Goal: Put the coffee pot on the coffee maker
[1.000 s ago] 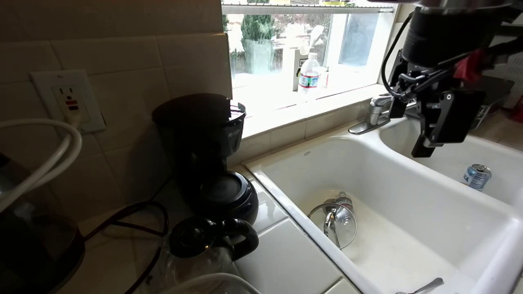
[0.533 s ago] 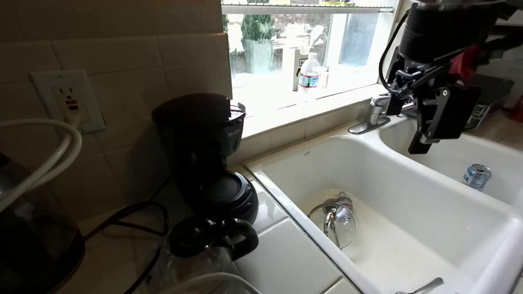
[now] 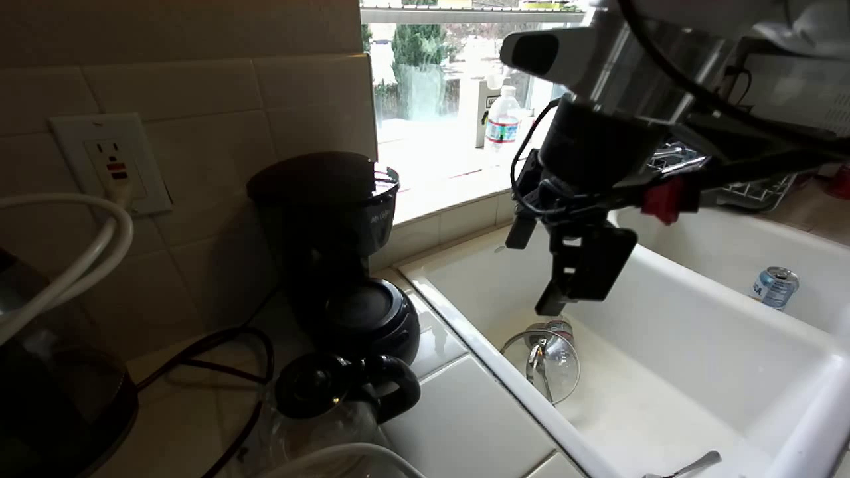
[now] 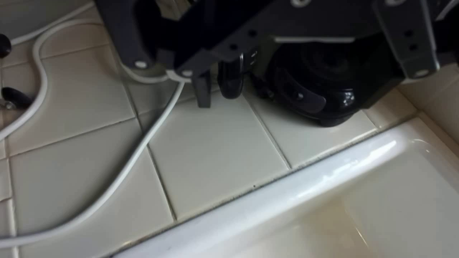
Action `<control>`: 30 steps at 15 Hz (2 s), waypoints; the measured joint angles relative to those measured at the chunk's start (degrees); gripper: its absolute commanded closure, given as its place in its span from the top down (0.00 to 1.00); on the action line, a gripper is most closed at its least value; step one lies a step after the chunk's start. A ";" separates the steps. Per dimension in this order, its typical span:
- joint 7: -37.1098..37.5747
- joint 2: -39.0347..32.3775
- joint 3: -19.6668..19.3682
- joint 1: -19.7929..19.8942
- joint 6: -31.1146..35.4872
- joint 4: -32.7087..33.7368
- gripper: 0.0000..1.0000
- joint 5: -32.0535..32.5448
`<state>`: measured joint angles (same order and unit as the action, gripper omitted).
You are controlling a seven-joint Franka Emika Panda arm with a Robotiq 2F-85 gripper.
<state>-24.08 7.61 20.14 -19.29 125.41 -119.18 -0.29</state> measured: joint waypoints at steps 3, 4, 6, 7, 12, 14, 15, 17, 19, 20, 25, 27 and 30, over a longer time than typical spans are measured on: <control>-3.93 -2.14 -0.06 -0.84 12.86 -4.42 1.00 -5.48; -5.55 -2.74 -0.06 -1.26 17.11 -5.77 1.00 -7.79; -8.20 -3.87 -0.04 -2.06 23.34 -7.62 1.00 -11.05; -8.14 -4.04 -0.06 -2.03 23.27 -7.49 1.00 -10.91; -8.14 -3.90 -0.25 -2.00 23.14 -6.99 1.00 -10.90; -8.14 -3.91 -0.26 -2.00 23.14 -6.99 1.00 -10.90; -8.29 -4.02 -0.26 -2.00 23.16 -6.93 1.00 -10.90; -9.48 -4.87 -0.25 -2.07 24.45 -6.68 1.00 -10.96; -11.69 -6.97 -0.20 -2.17 28.31 -6.24 1.00 -10.97; -12.78 -8.44 -0.16 -2.21 30.70 -5.90 1.00 -10.98; -23.44 -17.52 2.63 -2.04 41.87 -3.44 1.00 -20.31; -28.76 -20.63 5.56 -1.21 43.39 -1.62 1.00 -26.13; -34.90 -23.63 9.75 0.89 43.55 0.83 0.74 -32.14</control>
<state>-58.98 -16.02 29.90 -18.40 168.96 -118.35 -32.44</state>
